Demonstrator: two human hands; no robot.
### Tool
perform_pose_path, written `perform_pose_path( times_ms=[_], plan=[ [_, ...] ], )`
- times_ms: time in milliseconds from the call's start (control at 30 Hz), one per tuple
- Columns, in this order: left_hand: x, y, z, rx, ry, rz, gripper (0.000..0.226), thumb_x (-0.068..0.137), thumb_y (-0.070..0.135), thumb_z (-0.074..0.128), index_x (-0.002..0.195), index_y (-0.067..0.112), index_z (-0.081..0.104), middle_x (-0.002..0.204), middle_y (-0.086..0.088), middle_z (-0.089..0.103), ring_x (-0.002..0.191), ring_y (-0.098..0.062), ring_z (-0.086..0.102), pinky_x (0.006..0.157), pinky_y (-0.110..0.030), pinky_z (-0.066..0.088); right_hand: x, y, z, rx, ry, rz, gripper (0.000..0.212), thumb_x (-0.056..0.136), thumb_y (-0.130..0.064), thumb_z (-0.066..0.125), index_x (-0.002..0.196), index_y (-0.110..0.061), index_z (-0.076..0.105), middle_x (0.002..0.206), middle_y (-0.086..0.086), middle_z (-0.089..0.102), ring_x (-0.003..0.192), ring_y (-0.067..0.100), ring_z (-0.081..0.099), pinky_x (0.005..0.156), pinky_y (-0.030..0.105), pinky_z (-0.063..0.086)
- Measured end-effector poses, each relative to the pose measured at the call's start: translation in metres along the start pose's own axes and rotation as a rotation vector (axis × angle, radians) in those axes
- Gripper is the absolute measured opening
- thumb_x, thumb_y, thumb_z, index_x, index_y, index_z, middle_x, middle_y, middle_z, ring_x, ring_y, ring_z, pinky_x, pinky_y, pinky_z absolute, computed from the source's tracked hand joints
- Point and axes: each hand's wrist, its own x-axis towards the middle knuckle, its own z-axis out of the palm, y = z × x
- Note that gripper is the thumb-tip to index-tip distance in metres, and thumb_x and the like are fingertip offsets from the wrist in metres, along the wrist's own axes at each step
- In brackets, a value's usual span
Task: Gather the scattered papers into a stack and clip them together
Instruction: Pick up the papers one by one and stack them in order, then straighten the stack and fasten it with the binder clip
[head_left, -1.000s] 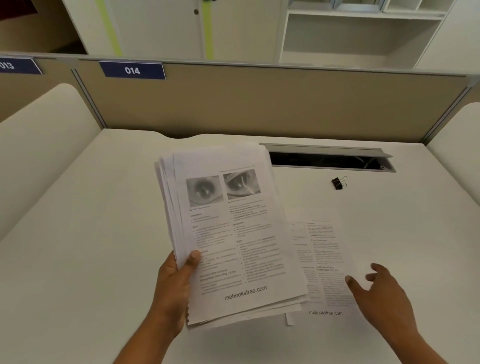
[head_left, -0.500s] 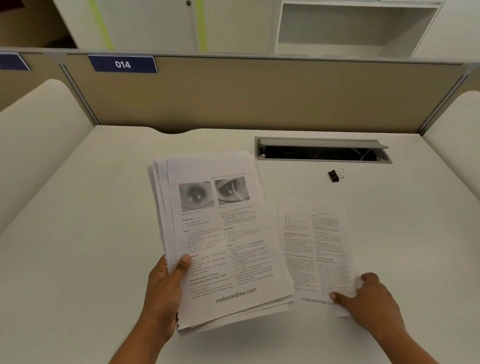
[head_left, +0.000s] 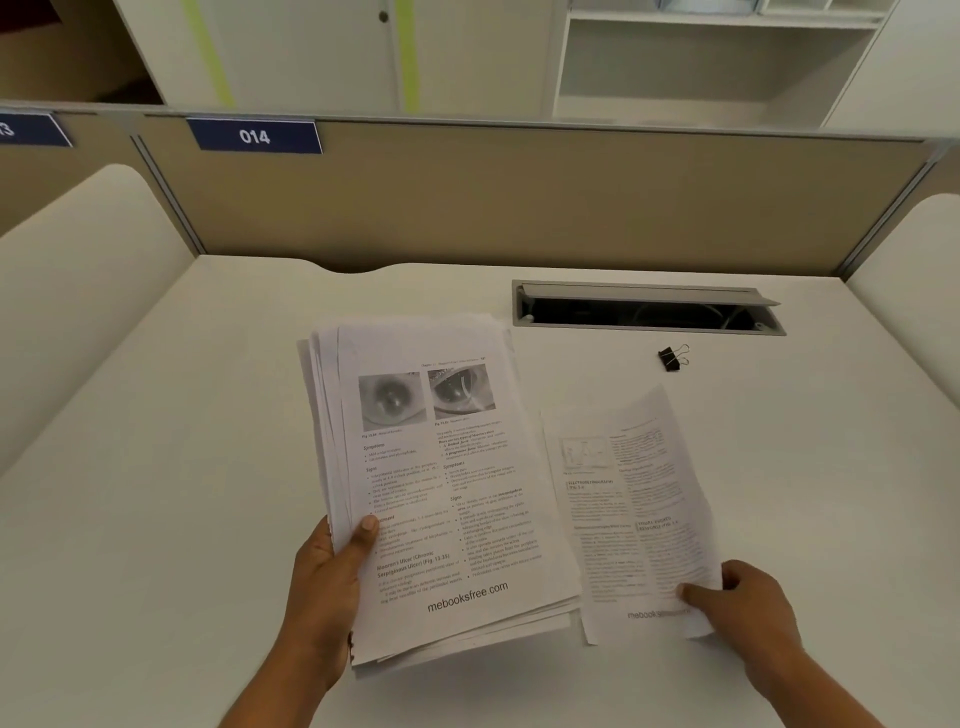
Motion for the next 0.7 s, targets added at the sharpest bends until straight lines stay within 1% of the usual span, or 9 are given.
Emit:
perform_pose_path(
  times_ms=[67, 133, 167, 200, 300, 367, 533, 600, 700],
  plan=[
    [0.000, 0.001, -0.001, 0.002, 0.008, 0.003, 0.017, 0.100, 0.019, 0.058, 0.112, 0.026, 0.068, 0.099, 0.002, 0.080, 0.092, -0.025, 0.075, 0.066, -0.035, 0.060, -0.001, 0.000, -0.002, 0.147, -0.001, 0.048, 0.028, 0.072, -0.001, 0.082, 0.090, -0.001, 0.060, 0.086, 0.017, 0.071, 0.073, 0.034, 0.068, 0.066, 0.046, 0.059],
    [0.001, 0.002, -0.002, 0.002, 0.009, 0.006, 0.016, 0.100, 0.020, 0.057, 0.111, 0.026, 0.068, 0.099, 0.001, 0.080, 0.092, -0.025, 0.074, 0.065, -0.035, 0.060, -0.003, 0.000, -0.005, 0.304, -0.023, 0.111, 0.043, 0.070, 0.006, 0.082, 0.104, 0.004, 0.056, 0.097, 0.022, 0.069, 0.075, 0.033, 0.068, 0.059, 0.036, 0.056],
    [0.001, 0.002, -0.002, 0.002, 0.007, 0.007, 0.016, 0.100, 0.020, 0.057, 0.110, 0.026, 0.068, 0.100, 0.001, 0.080, 0.092, -0.025, 0.074, 0.065, -0.035, 0.060, -0.004, 0.000, -0.006, 0.346, -0.029, 0.125, 0.047, 0.071, 0.006, 0.082, 0.109, 0.003, 0.056, 0.099, 0.023, 0.068, 0.076, 0.033, 0.068, 0.058, 0.032, 0.053],
    [0.001, 0.002, -0.002, 0.000, 0.006, 0.006, 0.016, 0.100, 0.020, 0.057, 0.110, 0.026, 0.068, 0.100, 0.000, 0.080, 0.092, -0.026, 0.074, 0.066, -0.036, 0.060, -0.004, 0.000, -0.007, 0.373, -0.037, 0.134, 0.045, 0.073, 0.003, 0.081, 0.111, 0.002, 0.058, 0.099, 0.022, 0.069, 0.076, 0.033, 0.067, 0.058, 0.031, 0.052],
    [0.002, 0.002, -0.002, -0.005, 0.003, 0.002, 0.018, 0.100, 0.020, 0.058, 0.114, 0.025, 0.068, 0.105, -0.003, 0.079, 0.096, -0.029, 0.074, 0.072, -0.038, 0.060, -0.010, -0.005, -0.013, 0.437, -0.082, 0.133, 0.022, 0.086, -0.008, 0.072, 0.107, -0.001, 0.068, 0.085, 0.018, 0.071, 0.065, 0.028, 0.059, 0.058, 0.029, 0.050],
    [0.002, 0.002, -0.003, -0.005, 0.006, 0.005, 0.019, 0.100, 0.019, 0.058, 0.115, 0.024, 0.068, 0.107, -0.004, 0.079, 0.097, -0.029, 0.074, 0.074, -0.039, 0.060, -0.013, -0.009, -0.018, 0.486, -0.095, 0.129, 0.015, 0.093, -0.008, 0.064, 0.106, -0.002, 0.069, 0.085, 0.018, 0.072, 0.065, 0.027, 0.060, 0.060, 0.029, 0.051],
    [0.004, 0.002, -0.004, 0.000, 0.008, 0.011, 0.020, 0.101, 0.018, 0.057, 0.116, 0.024, 0.067, 0.106, -0.003, 0.079, 0.097, -0.029, 0.074, 0.076, -0.042, 0.060, -0.015, -0.015, -0.025, 0.674, -0.056, 0.096, 0.022, 0.097, -0.003, 0.057, 0.117, -0.003, 0.066, 0.094, 0.016, 0.070, 0.074, 0.026, 0.064, 0.061, 0.030, 0.050],
    [0.004, 0.002, -0.005, -0.004, 0.010, 0.008, 0.021, 0.101, 0.018, 0.057, 0.117, 0.024, 0.067, 0.107, -0.003, 0.079, 0.099, -0.029, 0.074, 0.078, -0.042, 0.060, -0.016, -0.018, -0.028, 0.800, -0.035, 0.106, 0.024, 0.097, -0.004, 0.057, 0.120, -0.003, 0.064, 0.096, 0.013, 0.069, 0.076, 0.022, 0.062, 0.056, 0.024, 0.052],
    [0.005, 0.002, -0.005, -0.015, 0.018, 0.001, 0.021, 0.101, 0.018, 0.057, 0.119, 0.023, 0.067, 0.109, -0.003, 0.078, 0.100, -0.030, 0.074, 0.079, -0.042, 0.060, -0.019, -0.025, -0.031, 1.013, -0.052, 0.155, 0.022, 0.098, -0.003, 0.054, 0.118, -0.007, 0.062, 0.097, 0.010, 0.066, 0.078, 0.018, 0.060, 0.044, 0.015, 0.050]
  ],
)
